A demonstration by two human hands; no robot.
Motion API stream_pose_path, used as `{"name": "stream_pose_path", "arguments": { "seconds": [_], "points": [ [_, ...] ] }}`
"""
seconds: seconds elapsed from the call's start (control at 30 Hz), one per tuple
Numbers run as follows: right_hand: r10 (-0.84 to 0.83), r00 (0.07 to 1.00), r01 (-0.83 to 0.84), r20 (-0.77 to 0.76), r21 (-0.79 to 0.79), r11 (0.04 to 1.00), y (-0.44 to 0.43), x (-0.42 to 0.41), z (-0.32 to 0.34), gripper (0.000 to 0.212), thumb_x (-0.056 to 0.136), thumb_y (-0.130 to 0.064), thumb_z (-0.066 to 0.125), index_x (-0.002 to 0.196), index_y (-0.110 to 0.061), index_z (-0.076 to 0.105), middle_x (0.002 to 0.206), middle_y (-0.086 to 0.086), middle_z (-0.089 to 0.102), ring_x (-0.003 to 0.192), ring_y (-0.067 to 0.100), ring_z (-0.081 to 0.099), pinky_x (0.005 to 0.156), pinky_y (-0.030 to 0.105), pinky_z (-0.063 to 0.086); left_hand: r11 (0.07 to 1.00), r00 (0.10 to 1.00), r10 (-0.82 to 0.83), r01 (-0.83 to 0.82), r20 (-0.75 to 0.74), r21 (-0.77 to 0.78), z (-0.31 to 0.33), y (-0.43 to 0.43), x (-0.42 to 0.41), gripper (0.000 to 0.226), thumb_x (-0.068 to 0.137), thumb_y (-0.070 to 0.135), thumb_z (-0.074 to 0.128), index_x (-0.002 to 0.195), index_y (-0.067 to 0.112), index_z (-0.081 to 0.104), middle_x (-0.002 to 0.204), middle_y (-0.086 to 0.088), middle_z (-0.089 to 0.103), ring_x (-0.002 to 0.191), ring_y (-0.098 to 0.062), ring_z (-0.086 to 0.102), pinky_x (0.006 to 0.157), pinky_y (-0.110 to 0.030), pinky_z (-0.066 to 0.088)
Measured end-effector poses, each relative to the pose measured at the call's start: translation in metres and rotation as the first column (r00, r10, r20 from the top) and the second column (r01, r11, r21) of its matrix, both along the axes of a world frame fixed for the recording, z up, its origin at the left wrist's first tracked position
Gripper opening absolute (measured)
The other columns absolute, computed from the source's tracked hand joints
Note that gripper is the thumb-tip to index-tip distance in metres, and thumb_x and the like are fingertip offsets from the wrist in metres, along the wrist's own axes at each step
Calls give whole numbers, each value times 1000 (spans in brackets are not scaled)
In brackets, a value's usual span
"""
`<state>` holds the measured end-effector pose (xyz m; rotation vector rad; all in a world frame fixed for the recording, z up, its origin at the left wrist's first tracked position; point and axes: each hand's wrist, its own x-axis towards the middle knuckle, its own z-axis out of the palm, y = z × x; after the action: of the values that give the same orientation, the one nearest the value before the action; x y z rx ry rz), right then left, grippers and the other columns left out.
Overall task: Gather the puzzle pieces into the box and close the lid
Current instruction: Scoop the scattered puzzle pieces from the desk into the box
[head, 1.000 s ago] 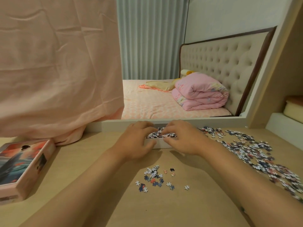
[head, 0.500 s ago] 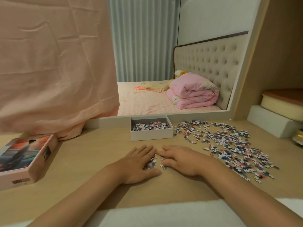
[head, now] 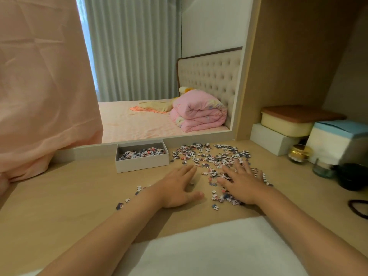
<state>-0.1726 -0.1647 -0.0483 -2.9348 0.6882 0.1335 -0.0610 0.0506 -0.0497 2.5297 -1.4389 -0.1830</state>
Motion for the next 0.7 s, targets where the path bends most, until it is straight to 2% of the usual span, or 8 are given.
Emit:
{"name": "stream_pose_path", "arguments": {
  "seconds": [0.2, 0.33, 0.43, 0.53, 0.6, 0.63, 0.67, 0.7],
  "points": [
    [75, 996, -83, 54, 152, 985, 4, 2, -10, 54, 105, -51, 13, 157, -41, 5, 167, 1, -7, 152, 23, -12, 122, 50, -8, 987, 995, -95, 93, 14, 135, 2, -54, -34, 119, 73, 87, 46, 156, 22, -11, 164, 3, -14, 150, -17, -14, 122, -39, -4],
    [99, 975, -173, 199, 398, 901, 19, 16, -5, 53, 101, -19, 39, 153, -27, 34, 162, 6, 27, 149, 24, 22, 121, 45, 20, 994, 998, -63, 60, 29, 89, -4, -55, -30, 116, 78, 83, 46, 155, 20, -14, 164, 2, -13, 150, -16, -12, 121, -36, -4],
    [22, 957, -189, 288, 568, 801, 21, 17, 4, 40, 97, -4, 47, 129, -21, 65, 135, 0, 61, 108, 11, 59, 90, 25, 45, 999, 999, -38, 38, 18, 28, -4, -42, -18, 106, 81, 78, 48, 156, 28, -9, 165, 5, 1, 151, -17, 3, 121, -37, 4],
    [-125, 904, -182, 409, 632, 753, 15, 14, 9, 37, 100, -5, 45, 108, -24, 76, 117, -7, 68, 95, 10, 65, 72, 22, 43, 1000, 998, -11, 10, 59, 17, -4, -32, -5, 100, 83, 76, 48, 157, 31, -1, 164, 5, 11, 149, -19, 13, 120, -38, 14],
    [-186, 856, -185, 482, 623, 760, 7, 9, 11, 37, 101, -8, 43, 111, -27, 74, 102, -4, 72, 67, 13, 62, 58, 26, 45, 1000, 998, -6, 5, 67, 17, -3, -32, -2, 99, 83, 78, 44, 157, 28, 0, 165, 7, 5, 149, -18, 11, 121, -39, 15],
    [-171, 852, -180, 494, 584, 791, 1, 7, 10, 35, 102, -12, 44, 116, -28, 71, 111, 1, 72, 73, 16, 66, 64, 30, 50, 1000, 999, -6, 6, 46, 18, -2, -35, -4, 101, 83, 79, 42, 157, 27, -1, 165, 7, 1, 150, -18, 7, 121, -40, 13],
    [-118, 875, -166, 470, 519, 838, -6, 5, 7, 33, 103, -18, 44, 125, -29, 66, 130, 2, 65, 101, 20, 67, 84, 36, 52, 1000, 1000, -13, 12, 24, 26, -2, -39, -7, 103, 81, 81, 41, 157, 26, -2, 165, 7, -4, 151, -17, 3, 121, -40, 9],
    [-35, 911, -159, 412, 428, 890, -11, 1, 3, 36, 104, -28, 42, 137, -31, 57, 149, 0, 49, 133, 22, 50, 107, 40, 41, 999, 1000, -27, 27, 10, 46, -3, -45, -12, 107, 80, 82, 41, 157, 25, -4, 164, 7, -8, 151, -16, -3, 121, -39, 5]
  ]
}}
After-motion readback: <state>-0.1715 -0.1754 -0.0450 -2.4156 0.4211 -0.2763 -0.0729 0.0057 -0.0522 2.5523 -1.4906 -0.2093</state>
